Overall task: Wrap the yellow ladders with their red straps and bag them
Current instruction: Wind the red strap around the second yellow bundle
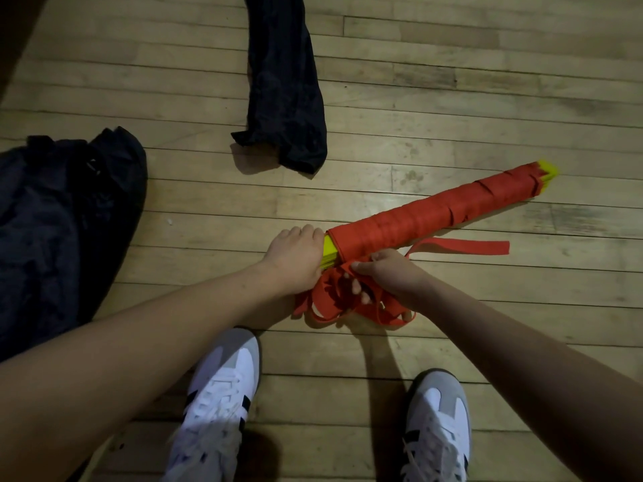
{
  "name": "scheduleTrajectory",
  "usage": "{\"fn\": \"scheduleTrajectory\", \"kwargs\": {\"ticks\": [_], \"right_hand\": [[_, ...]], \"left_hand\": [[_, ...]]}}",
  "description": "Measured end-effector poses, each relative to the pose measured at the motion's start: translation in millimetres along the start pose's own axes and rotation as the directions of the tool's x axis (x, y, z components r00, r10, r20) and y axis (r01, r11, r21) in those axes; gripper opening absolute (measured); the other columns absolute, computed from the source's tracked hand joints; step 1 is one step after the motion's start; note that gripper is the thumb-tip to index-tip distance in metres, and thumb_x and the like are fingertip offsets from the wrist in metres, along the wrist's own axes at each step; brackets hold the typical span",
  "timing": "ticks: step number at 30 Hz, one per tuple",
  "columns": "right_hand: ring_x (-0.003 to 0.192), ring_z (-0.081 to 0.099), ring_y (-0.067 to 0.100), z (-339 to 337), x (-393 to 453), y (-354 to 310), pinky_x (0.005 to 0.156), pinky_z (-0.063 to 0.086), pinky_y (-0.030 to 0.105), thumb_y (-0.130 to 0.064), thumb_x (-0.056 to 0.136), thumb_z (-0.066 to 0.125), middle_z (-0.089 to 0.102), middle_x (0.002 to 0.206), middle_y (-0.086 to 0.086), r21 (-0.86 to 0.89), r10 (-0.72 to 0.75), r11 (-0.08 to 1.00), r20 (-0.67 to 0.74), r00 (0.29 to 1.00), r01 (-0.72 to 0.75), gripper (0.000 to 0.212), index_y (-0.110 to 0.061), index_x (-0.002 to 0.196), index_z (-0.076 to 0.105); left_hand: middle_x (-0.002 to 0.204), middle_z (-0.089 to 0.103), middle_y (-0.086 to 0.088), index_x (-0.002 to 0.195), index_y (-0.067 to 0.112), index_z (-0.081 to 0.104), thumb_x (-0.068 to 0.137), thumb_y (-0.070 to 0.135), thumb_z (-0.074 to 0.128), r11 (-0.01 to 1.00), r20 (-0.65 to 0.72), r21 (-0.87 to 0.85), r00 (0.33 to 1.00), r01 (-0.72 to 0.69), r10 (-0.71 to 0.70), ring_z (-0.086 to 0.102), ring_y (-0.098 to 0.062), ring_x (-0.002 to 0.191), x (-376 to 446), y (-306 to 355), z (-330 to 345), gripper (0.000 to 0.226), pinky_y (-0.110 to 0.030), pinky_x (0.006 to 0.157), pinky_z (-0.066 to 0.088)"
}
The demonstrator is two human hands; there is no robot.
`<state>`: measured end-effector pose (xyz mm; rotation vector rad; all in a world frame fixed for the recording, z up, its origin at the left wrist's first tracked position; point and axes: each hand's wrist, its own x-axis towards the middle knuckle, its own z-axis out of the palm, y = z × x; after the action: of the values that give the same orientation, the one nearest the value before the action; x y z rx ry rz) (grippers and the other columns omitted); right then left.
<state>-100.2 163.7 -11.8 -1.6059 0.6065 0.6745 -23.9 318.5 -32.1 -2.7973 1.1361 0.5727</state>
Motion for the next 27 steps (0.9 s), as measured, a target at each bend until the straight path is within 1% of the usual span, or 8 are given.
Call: {"fn": "scheduleTrajectory", "kwargs": {"ticks": [3, 7, 11, 17, 20, 23, 25, 27], "right_hand": [[0.04, 0.05, 0.016, 2.5, -1.1, -2.5, 0.048, 0.045, 0.025, -0.007, 0.1, 0.043, 0.058, 0.061, 0.012, -0.007, 0.005, 1.0, 0.01, 1.0, -0.005, 0.024, 0.001, 0.084, 0.058], [0.035, 0.048, 0.012, 5.5, 0.3, -8.8, 0.038, 0.039, 0.018, -0.003, 0.099, 0.042, 0.056, 0.059, 0.012, 0.015, -0.008, 1.0, -0.013, 1.0, 0.008, 0.025, -0.001, 0.079, 0.056], [0.04, 0.052, 0.014, -2.8, 9.8, -20.7, 0.043, 0.043, 0.02, -0.006, 0.099, 0.044, 0.061, 0.061, 0.01, 0.024, -0.007, 1.0, -0.017, 1.0, 0.008, 0.025, -0.003, 0.08, 0.059], [0.045, 0.056, 0.013, -9.8, 12.2, -36.9, 0.043, 0.045, 0.02, -0.008, 0.1, 0.045, 0.064, 0.063, 0.007, 0.13, -0.032, 0.991, 0.094, 0.995, 0.02, 0.014, 0.0, 0.095, 0.056], [0.047, 0.057, 0.015, -8.6, 15.6, -38.4, 0.049, 0.048, 0.022, -0.007, 0.1, 0.044, 0.064, 0.068, 0.008, 0.191, -0.043, 0.981, 0.099, 0.994, 0.023, 0.012, 0.001, 0.103, 0.053], [0.05, 0.058, 0.016, -8.7, 17.4, -38.3, 0.051, 0.051, 0.024, -0.006, 0.098, 0.049, 0.065, 0.073, 0.01, 0.19, 0.0, 0.982, 0.108, 0.994, -0.021, 0.006, -0.001, 0.1, 0.052], [0.059, 0.06, 0.018, -8.5, 17.4, -37.1, 0.054, 0.052, 0.023, -0.01, 0.094, 0.057, 0.064, 0.076, 0.008, 0.105, 0.028, 0.994, 0.121, 0.992, -0.041, 0.006, -0.005, 0.098, 0.055], [0.073, 0.063, 0.022, -8.6, 18.1, -34.0, 0.065, 0.054, 0.026, -0.016, 0.089, 0.064, 0.064, 0.08, 0.006, -0.004, 0.042, 0.999, 0.098, 0.994, -0.042, 0.011, -0.01, 0.096, 0.059]], "left_hand": [[0.124, 0.051, -0.01, 0.129, 0.009, 0.042, 0.091, 0.037, 0.058, 0.999, 0.009, -0.008, 0.999, 0.036, -0.036, 0.052, -0.027, 0.113, 2.8, -0.5, -5.1, 0.05, -0.037, 0.09, 0.043], [0.122, 0.053, -0.01, 0.125, 0.009, 0.044, 0.091, 0.035, 0.06, 0.993, -0.029, 0.015, 0.992, 0.12, -0.12, 0.053, -0.027, 0.112, 14.8, -4.0, -14.3, 0.046, -0.037, 0.084, 0.045], [0.125, 0.052, -0.01, 0.128, 0.009, 0.043, 0.09, 0.034, 0.061, 0.982, -0.034, -0.004, 0.981, 0.19, -0.19, 0.051, -0.027, 0.115, 32.9, -11.4, -23.3, 0.049, -0.037, 0.083, 0.045], [0.125, 0.051, -0.011, 0.129, 0.011, 0.04, 0.084, 0.03, 0.07, 0.962, -0.069, 0.022, 0.96, 0.274, -0.272, 0.051, -0.028, 0.114, 50.9, -22.3, -28.6, 0.057, -0.038, 0.088, 0.044], [0.12, 0.051, -0.01, 0.123, 0.013, 0.042, 0.081, 0.022, 0.071, 0.965, -0.15, 0.045, 0.957, 0.258, -0.249, 0.05, -0.028, 0.111, 57.1, -27.4, -31.9, 0.052, -0.037, 0.091, 0.04], [0.115, 0.049, -0.009, 0.119, 0.013, 0.042, 0.084, 0.017, 0.066, 0.968, -0.199, 0.119, 0.961, 0.221, -0.194, 0.048, -0.025, 0.105, 55.8, -28.1, -27.4, 0.043, -0.035, 0.088, 0.039], [0.117, 0.045, -0.01, 0.121, 0.013, 0.038, 0.088, 0.021, 0.061, 0.97, -0.21, 0.151, 0.965, 0.191, -0.158, 0.045, -0.025, 0.106, 52.0, -27.8, -20.2, 0.042, -0.034, 0.089, 0.039], [0.123, 0.039, -0.012, 0.125, 0.013, 0.033, 0.091, 0.032, 0.059, 0.979, -0.207, 0.14, 0.971, 0.149, -0.118, 0.041, -0.027, 0.113, 46.7, -26.2, -14.9, 0.047, -0.034, 0.094, 0.036]]}}
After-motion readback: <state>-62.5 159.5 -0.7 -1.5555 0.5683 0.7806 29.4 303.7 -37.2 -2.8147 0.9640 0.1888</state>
